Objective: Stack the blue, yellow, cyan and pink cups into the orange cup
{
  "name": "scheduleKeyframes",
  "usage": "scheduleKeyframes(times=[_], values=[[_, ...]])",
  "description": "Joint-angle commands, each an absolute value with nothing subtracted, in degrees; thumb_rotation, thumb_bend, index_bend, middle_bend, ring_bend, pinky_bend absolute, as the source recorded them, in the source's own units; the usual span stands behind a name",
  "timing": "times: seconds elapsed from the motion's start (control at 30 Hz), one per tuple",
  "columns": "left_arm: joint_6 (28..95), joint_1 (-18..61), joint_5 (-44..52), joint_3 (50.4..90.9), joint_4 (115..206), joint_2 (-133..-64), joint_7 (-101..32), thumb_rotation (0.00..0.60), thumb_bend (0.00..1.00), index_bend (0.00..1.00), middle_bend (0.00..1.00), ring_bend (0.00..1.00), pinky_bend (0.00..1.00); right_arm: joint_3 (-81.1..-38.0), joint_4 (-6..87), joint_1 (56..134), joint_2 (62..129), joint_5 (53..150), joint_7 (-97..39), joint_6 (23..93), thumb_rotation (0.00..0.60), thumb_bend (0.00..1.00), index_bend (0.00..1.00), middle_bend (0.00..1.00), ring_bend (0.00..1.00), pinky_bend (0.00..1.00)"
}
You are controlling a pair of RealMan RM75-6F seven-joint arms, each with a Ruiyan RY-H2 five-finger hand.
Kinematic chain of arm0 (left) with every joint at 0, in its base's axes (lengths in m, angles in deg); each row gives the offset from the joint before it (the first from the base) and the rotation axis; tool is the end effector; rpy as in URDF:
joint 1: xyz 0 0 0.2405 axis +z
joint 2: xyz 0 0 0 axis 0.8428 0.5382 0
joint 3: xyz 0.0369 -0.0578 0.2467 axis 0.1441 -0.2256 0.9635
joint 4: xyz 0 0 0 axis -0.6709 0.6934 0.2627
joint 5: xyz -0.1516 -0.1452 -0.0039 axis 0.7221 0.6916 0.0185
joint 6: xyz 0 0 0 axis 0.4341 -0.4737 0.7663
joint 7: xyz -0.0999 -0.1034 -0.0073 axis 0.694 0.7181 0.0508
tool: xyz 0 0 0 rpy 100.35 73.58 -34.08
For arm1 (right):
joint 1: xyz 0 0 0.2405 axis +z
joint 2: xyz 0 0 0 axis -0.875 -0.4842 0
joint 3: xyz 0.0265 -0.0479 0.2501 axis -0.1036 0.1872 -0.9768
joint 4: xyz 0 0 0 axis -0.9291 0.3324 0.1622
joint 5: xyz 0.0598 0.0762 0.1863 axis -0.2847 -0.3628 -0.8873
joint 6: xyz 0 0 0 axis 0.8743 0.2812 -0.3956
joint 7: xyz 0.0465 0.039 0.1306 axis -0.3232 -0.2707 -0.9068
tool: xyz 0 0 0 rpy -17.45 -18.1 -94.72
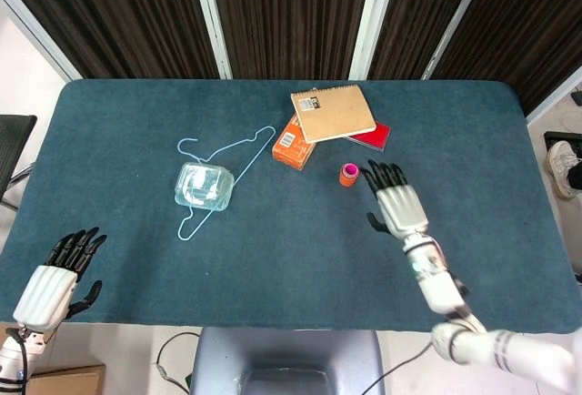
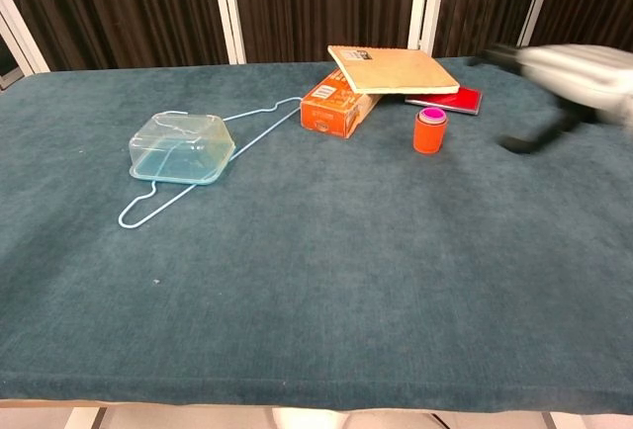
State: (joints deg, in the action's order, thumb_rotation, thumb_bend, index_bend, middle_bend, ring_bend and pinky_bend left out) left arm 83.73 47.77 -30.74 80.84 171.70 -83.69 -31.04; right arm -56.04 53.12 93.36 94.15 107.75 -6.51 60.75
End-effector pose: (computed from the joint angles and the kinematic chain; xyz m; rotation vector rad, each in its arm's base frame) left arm -0.3019 0.1889 0.1318 -1.6247 -0.7954 -0.9912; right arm -0.2118 -0.3160 0.0397 1.6975 -0.8241 0.8657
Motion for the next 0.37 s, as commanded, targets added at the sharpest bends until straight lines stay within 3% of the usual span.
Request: scheduleKeyframes(times=[0.03,0.17,0.37], values=[[84.7,48.1,-31.5,80.9,171.5,-84.1,-31.8,0.6,0.43,0.0,0.0,0.0,0.1,-41.8,59.3,77.2,81.2,123.2,-14.5,77.8,0.6,0.45,0.05,0.0,0.0,0.0],[84.8,48.2,-31.5,80.8,171.5,-84.4,-32.7,0.6,0.43,0.0,0.0,0.0,0.1,-41.8,54.1,71.7,82.6,124.3,-18.3,84.7,0.6,0.45,0.03,0.0,0.0,0.0],[85.0,48.5,-31.5,80.8,171.9,-84.8,-34.9,0.6,0.43,0.0,0.0,0.0,0.09,-42.4,53.0,70.5,82.1,127.2,-20.4,85.5,0.6,0.44,0.01,0.0,0.0,0.0]])
